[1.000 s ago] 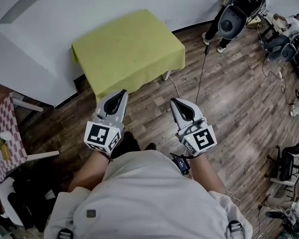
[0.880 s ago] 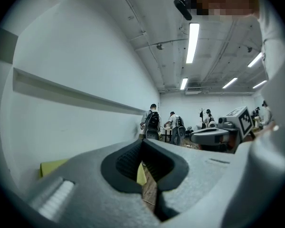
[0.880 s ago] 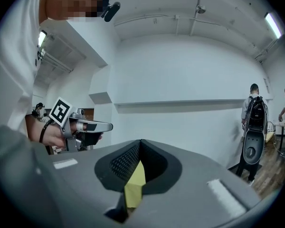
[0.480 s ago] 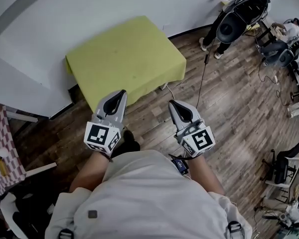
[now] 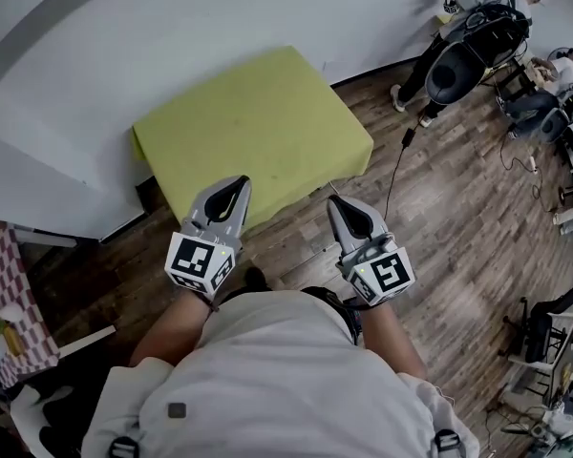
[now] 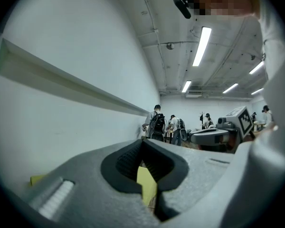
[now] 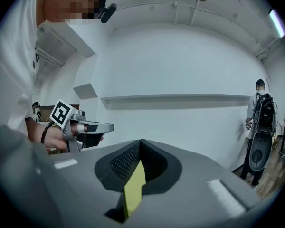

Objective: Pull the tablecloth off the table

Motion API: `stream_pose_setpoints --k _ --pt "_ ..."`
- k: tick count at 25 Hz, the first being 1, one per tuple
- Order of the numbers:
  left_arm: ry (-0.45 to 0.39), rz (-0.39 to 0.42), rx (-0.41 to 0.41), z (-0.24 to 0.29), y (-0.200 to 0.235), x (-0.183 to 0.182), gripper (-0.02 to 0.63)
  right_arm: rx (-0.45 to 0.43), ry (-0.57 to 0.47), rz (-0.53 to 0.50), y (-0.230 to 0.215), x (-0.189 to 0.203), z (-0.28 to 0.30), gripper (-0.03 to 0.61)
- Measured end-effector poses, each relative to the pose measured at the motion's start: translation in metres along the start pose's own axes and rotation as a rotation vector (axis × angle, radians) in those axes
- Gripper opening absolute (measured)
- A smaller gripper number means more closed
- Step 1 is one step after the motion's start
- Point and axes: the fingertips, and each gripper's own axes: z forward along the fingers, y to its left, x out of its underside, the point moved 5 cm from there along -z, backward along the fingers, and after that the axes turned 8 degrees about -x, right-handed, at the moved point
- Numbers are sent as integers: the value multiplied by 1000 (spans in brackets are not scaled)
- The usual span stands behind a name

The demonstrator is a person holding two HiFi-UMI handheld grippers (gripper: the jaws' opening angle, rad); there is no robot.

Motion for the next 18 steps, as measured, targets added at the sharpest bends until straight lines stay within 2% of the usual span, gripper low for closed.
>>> stream_pose_setpoints --k 4,7,12,18 --pt "11 -5 0 16 14 3 3 -28 0 -18 -14 0 24 9" --pt "6 3 -30 34 21 0 3 -60 -1 -15 -35 2 40 9" --pt "6 4 -131 68 36 1 3 -150 -11 -30 -83 -2 68 9" --pt "18 4 -281 117 35 -1 3 -316 -6 -40 -154 -6 102 11"
